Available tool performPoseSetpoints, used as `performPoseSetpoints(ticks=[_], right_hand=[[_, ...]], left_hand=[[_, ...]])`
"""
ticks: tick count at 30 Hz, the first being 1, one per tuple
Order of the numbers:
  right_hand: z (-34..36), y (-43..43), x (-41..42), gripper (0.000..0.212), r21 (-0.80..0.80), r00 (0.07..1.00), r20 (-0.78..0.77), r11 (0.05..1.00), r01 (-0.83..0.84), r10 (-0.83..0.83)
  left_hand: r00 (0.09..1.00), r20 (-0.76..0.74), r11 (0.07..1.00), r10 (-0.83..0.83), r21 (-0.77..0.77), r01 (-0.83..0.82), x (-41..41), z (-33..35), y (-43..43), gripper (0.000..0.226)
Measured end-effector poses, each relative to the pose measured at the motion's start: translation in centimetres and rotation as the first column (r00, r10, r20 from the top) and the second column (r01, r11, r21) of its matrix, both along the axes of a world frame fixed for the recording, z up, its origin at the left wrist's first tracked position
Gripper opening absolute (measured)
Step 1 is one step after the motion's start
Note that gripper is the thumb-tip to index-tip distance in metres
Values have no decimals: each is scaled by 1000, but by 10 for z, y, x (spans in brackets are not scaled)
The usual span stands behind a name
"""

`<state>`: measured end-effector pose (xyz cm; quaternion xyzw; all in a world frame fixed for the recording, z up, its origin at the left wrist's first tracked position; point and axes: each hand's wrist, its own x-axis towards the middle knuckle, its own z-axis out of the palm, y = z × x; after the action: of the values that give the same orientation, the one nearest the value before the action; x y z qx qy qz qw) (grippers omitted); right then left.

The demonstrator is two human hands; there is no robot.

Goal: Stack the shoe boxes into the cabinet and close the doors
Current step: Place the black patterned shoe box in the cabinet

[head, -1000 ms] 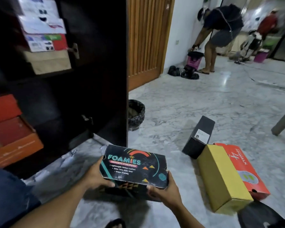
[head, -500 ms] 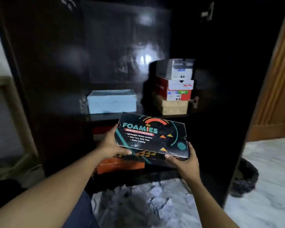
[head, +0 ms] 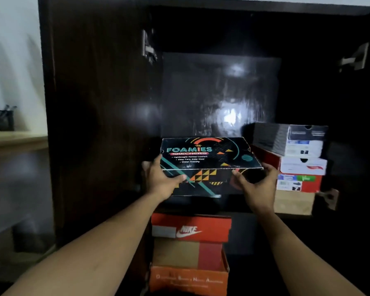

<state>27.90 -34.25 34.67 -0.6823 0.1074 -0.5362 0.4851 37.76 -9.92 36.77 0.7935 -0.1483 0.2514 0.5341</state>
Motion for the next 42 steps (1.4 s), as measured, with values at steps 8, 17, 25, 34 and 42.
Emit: performPoseSetpoints(ticks=[8,17,25,34,42], right_hand=[[-12,-22,85,77,-185,988,-146,980,-75,48],[-9,-42,141,102,-170,912,-378,957,-234,156],[2,-50,141,97,-196,847,-492,923,-331,200],[12,-37,53,103,-295,892,-439,921,-256,107],[38,-33,-128,93,-269,859,-509,958,-97,-56]], left_hand=[[974,202,989,101,84,-120,64,-20,-33,73],[998,-40,905,51,424,-29,116,-14,-47,92],[995,-83,888,62,460,-17,124,-7,-48,95],[986,-106,868,-132,467,167,51,6,-37,88],[932,-83,834,-352,424,353,-80,22,-56,78]])
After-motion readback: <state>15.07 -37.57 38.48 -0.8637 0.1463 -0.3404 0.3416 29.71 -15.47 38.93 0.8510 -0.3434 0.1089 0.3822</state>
